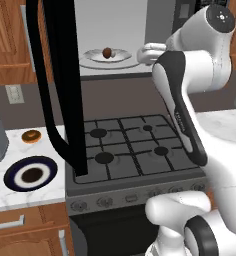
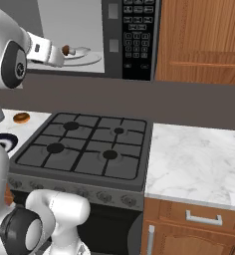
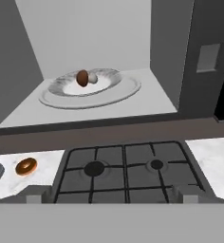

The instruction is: Pick the mushroom from the microwave and place it on plate located on the counter.

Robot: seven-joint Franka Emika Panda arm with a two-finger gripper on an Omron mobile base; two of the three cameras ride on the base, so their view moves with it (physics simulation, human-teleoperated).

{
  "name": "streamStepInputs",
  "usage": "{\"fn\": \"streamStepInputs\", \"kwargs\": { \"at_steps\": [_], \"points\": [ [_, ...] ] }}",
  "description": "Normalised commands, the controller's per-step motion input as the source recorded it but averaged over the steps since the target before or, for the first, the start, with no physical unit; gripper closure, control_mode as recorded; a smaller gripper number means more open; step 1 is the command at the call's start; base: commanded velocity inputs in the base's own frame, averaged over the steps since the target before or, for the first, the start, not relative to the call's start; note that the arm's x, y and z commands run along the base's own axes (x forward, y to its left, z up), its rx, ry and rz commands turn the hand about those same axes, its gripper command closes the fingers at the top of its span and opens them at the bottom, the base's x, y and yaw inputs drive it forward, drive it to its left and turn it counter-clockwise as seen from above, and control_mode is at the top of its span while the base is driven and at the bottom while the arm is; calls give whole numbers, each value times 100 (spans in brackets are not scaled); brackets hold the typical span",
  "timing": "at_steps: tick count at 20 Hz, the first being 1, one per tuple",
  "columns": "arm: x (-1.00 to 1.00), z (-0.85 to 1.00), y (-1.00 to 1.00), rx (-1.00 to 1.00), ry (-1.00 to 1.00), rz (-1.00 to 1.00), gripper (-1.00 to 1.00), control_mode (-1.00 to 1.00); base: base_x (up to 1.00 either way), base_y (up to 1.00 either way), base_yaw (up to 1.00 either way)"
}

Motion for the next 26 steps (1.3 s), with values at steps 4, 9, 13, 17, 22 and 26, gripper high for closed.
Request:
{"fn": "streamStepInputs", "kwargs": {
  "at_steps": [4,9,13,17,22,26],
  "points": [
    [28,4,5,2,-5,0,-100,-100,0,0,0],
    [59,13,8,1,0,0,-100,-100,0,0,0],
    [47,42,24,1,0,0,-100,-100,0,0,0],
    [53,11,47,0,7,0,-100,-100,0,0,0],
    [62,-9,26,0,6,3,-100,-100,0,0,0],
    [68,-33,8,0,4,3,-100,-100,0,0,0]
  ]
}}
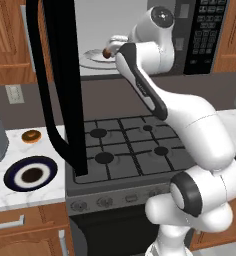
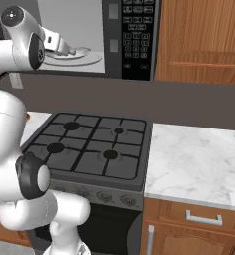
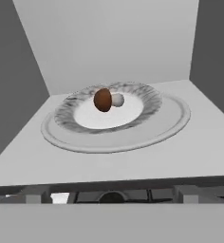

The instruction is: Pick the mushroom from the microwave and place it on plate located on the counter.

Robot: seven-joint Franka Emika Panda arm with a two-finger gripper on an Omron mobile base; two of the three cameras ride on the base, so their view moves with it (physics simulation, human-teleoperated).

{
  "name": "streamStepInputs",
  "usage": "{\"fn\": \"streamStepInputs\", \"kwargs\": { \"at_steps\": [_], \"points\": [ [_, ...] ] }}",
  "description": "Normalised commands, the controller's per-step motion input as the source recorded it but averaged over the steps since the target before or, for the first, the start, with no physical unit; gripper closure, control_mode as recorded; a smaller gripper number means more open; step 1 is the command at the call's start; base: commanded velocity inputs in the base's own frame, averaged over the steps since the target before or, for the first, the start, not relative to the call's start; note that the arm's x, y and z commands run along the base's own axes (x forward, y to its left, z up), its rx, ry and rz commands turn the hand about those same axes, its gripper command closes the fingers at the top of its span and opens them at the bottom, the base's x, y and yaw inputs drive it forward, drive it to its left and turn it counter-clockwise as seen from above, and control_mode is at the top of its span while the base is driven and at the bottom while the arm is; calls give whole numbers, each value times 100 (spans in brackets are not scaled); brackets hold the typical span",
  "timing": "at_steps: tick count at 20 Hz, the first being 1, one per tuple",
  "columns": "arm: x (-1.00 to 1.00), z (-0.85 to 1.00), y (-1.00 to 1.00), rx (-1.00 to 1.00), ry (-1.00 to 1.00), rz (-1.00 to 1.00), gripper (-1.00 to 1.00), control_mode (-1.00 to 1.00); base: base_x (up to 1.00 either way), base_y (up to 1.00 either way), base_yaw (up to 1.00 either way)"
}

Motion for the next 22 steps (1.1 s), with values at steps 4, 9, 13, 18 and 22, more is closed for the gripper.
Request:
{"fn": "streamStepInputs", "kwargs": {
  "at_steps": [4,9,13,18,22],
  "points": [
    [66,-42,0,0,2,4,-100,-100,0,0,0],
    [63,-4,0,0,0,0,-100,-100,0,0,0],
    [43,14,0,0,0,0,-100,-100,0,0,0],
    [40,2,7,0,1,0,-100,-100,0,0,0],
    [36,-2,9,0,1,0,-100,-100,0,0,0]
  ]
}}
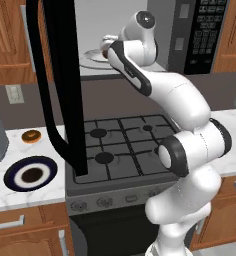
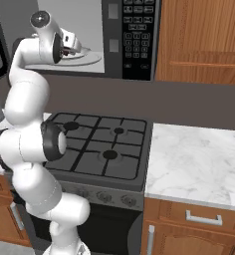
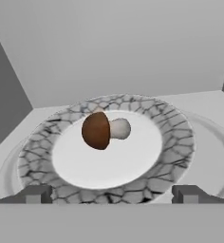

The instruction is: Pick the mushroom from the microwave and place it on plate located on the counter.

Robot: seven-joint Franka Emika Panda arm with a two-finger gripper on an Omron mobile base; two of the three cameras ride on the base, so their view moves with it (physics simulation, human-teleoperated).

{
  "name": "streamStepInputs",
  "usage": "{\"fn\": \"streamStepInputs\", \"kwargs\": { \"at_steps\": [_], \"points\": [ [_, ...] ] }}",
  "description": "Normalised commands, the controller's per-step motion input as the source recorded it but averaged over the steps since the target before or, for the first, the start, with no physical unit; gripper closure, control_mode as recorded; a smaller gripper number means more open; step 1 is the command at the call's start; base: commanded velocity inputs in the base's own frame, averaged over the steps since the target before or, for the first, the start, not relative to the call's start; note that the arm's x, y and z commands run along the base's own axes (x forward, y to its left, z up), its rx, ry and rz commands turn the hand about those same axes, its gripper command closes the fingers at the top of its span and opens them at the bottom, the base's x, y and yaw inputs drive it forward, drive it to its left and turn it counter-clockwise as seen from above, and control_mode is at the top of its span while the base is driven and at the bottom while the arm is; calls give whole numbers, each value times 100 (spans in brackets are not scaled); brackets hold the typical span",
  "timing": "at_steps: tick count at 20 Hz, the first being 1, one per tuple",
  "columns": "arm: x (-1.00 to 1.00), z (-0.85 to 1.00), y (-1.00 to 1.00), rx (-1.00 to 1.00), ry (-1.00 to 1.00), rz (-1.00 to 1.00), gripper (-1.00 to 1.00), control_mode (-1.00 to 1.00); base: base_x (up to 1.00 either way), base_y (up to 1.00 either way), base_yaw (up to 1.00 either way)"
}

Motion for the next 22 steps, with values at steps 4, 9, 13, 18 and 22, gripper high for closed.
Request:
{"fn": "streamStepInputs", "kwargs": {
  "at_steps": [4,9,13,18,22],
  "points": [
    [38,-11,22,0,1,0,-100,-100,0,0,0],
    [46,0,21,0,1,0,-100,-100,0,0,0],
    [49,0,4,0,2,0,-100,-100,0,0,0],
    [38,0,0,0,5,0,-100,-100,0,0,0],
    [25,0,0,0,4,0,-100,-100,0,0,0]
  ]
}}
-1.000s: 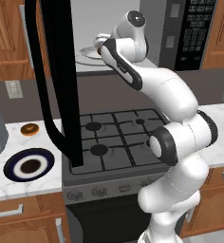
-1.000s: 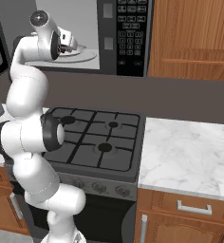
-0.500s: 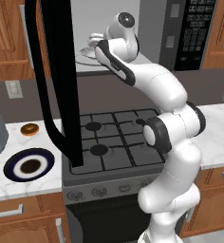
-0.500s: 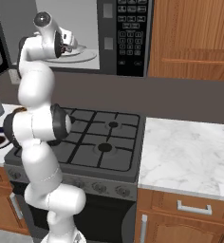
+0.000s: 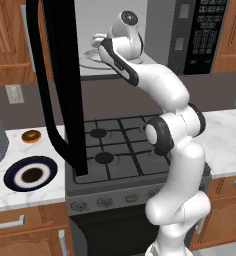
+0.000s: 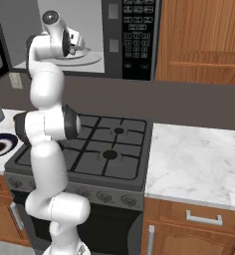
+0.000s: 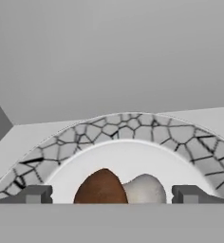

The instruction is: Pick the mushroom from the microwave and place it on plate located on the counter.

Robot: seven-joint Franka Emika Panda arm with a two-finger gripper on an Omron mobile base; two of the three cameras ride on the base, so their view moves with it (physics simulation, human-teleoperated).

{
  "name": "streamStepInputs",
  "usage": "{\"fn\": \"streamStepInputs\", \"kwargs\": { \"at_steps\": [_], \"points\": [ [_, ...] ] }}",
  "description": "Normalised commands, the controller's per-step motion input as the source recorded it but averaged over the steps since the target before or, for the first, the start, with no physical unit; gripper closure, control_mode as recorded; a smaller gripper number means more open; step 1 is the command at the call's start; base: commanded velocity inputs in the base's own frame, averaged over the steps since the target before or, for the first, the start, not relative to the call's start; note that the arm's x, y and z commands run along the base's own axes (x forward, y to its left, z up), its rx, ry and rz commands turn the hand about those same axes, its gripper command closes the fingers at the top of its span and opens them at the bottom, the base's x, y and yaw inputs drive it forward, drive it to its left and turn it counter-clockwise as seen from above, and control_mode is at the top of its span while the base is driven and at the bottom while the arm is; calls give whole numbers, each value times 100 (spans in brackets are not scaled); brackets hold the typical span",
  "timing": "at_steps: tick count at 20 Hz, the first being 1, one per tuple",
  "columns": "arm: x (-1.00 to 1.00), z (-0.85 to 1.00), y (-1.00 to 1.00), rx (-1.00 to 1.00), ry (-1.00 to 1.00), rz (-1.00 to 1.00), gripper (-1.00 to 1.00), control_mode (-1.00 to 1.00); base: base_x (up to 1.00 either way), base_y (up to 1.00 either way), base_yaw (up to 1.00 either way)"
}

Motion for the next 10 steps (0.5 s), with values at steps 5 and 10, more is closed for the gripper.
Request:
{"fn": "streamStepInputs", "kwargs": {
  "at_steps": [5,10],
  "points": [
    [8,-12,0,0,7,0,-100,-100,0,0,0],
    [0,-50,0,0,0,0,-100,-100,0,0,0]
  ]
}}
